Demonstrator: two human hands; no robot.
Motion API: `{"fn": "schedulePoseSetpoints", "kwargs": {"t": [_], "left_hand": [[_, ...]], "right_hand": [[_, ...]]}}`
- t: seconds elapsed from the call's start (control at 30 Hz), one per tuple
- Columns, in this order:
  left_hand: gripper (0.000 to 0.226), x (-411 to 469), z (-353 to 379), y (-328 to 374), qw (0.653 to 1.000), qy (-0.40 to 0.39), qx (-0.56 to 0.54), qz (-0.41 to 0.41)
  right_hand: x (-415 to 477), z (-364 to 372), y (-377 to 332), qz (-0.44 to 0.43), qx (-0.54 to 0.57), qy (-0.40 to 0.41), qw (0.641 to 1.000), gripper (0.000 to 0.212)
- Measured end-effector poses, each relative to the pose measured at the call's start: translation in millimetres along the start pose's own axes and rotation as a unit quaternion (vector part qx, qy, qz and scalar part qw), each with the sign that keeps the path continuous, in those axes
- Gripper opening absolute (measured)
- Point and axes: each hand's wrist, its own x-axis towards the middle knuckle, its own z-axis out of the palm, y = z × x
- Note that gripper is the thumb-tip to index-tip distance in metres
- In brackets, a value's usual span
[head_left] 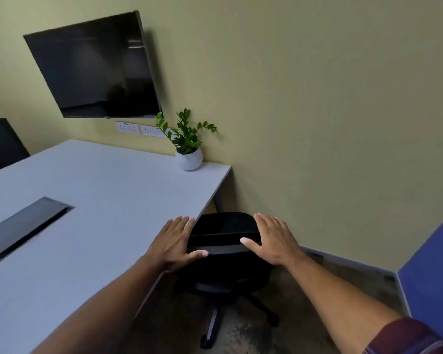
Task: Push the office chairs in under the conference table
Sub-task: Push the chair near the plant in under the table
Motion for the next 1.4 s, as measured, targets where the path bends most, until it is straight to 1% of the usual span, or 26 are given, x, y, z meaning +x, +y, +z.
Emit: {"fn": "schedulePoseSetpoints", "kwargs": {"t": [0.07, 0.13, 0.2, 0.27, 0.33, 0.4, 0.53, 0.67, 0.83, 0.9, 1.0, 1.07, 1.23, 1.4], "left_hand": [[0.126, 4.9, 0.5, -8.6, 0.999, -0.029, -0.007, 0.014], [0.125, 10.2, 0.3, -18.9, 0.997, -0.072, -0.024, 0.005], [0.118, 17.6, 3.0, -25.6, 0.994, -0.099, -0.035, -0.008], [0.106, 22.8, 4.6, -33.0, 0.995, -0.09, -0.037, -0.006], [0.095, 27.6, 8.9, -40.8, 0.997, -0.069, -0.041, 0.005], [0.091, 31.6, 12.4, -44.2, 0.996, -0.062, -0.056, 0.021], [0.096, 38.1, 15.5, -52.8, 0.993, -0.089, -0.067, 0.027], [0.099, 34.3, 21.2, -52.5, 0.996, -0.071, -0.05, 0.035], [0.11, 24.4, 25.9, -37.4, 0.996, -0.048, -0.061, 0.033], [0.112, 21.3, 28.9, -31.7, 0.997, -0.034, -0.057, 0.026], [0.108, 18.6, 33.6, -23.8, 0.999, -0.019, -0.049, 0.008], [0.106, 17.3, 35.2, -19.8, 0.999, -0.007, -0.053, -0.011], [0.108, 19.1, 37.0, -9.0, 0.996, 0.0, -0.06, -0.06], [0.094, 30.1, 35.6, 17.2, 0.991, 0.013, -0.073, -0.114]], "right_hand": [[4.9, 5.1, -1.9, 0.029, 0.003, -0.002, 1.0, 0.107], [8.8, 13.5, -4.3, 0.044, 0.006, -0.001, 0.999, 0.094], [12.9, 23.3, -8.3, 0.043, -0.011, -0.006, 0.999, 0.085], [14.1, 28.1, -11.7, 0.038, -0.047, 0.006, 0.998, 0.085], [14.3, 32.6, -13.6, 0.042, -0.055, 0.04, 0.997, 0.086], [15.3, 35.5, -16.1, 0.039, -0.052, 0.07, 0.995, 0.081], [22.7, 37.8, -15.7, 0.04, -0.051, 0.085, 0.994, 0.074], [27.9, 38.9, -9.7, 0.018, -0.047, 0.101, 0.994, 0.068], [37.3, 40.2, 11.9, -0.015, -0.049, 0.102, 0.993, 0.061], [44.6, 40.0, 21.0, -0.032, -0.047, 0.101, 0.993, 0.059], [58.6, 42.4, 32.0, -0.061, -0.046, 0.098, 0.992, 0.056], [70.1, 44.8, 38.4, -0.079, -0.04, 0.098, 0.991, 0.054], [101.6, 48.6, 52.7, -0.129, -0.022, 0.091, 0.987, 0.049], [136.0, 46.0, 78.1, -0.172, -0.001, 0.068, 0.983, 0.053]]}}
